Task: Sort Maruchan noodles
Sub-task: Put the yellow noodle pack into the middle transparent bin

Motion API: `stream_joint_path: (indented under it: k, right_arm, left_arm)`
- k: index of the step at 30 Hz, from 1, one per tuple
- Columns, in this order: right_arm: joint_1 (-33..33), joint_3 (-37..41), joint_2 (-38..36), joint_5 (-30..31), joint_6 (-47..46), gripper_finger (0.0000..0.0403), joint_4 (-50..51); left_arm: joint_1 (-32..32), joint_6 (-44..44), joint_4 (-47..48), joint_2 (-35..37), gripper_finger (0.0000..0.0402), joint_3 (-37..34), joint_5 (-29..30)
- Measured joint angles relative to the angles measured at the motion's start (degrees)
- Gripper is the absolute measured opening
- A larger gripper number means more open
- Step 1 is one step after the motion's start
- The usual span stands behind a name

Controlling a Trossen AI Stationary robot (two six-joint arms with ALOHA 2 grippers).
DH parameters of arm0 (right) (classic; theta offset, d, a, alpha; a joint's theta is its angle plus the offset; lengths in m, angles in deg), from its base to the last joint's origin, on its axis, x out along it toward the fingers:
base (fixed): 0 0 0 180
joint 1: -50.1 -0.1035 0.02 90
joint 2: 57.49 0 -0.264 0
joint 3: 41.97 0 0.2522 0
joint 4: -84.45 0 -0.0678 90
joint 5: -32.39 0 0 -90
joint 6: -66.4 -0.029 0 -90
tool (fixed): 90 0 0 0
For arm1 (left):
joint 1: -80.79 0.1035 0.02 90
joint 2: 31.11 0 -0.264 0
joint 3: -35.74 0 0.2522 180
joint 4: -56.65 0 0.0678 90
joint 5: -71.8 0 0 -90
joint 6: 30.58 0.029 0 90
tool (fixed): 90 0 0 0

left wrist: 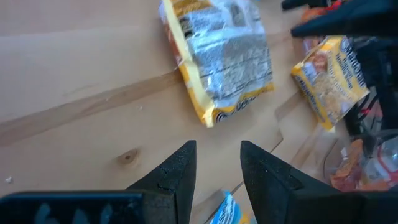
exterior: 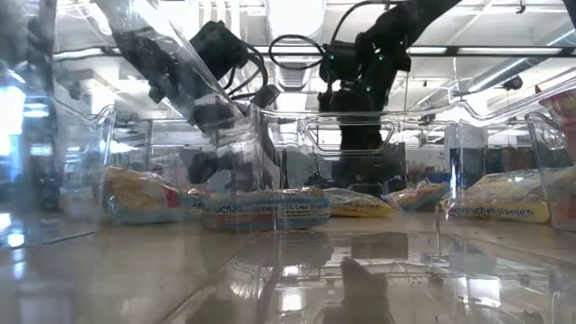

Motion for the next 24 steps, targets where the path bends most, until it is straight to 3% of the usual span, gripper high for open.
stream_joint_path:
  k: [8,13,24]
  right_arm:
    - [2.34,1.68,0.00,-0.81,-3.17,0.0129,7.62]
    - [3.98,4.59,-0.03,-3.91,-9.05,0.0132,3.68]
    - [4.95,11.53,-0.04,-4.55,-18.96,0.0134,-8.28]
  left_arm:
    - [0.11,-0.63,-3.98,-1.98,0.0109,0.85,0.32]
    - [0.28,-0.01,-4.35,-4.75,0.0109,3.78,0.27]
    - [0.67,-3.07,-4.12,-13.50,0.0109,11.45,1.38]
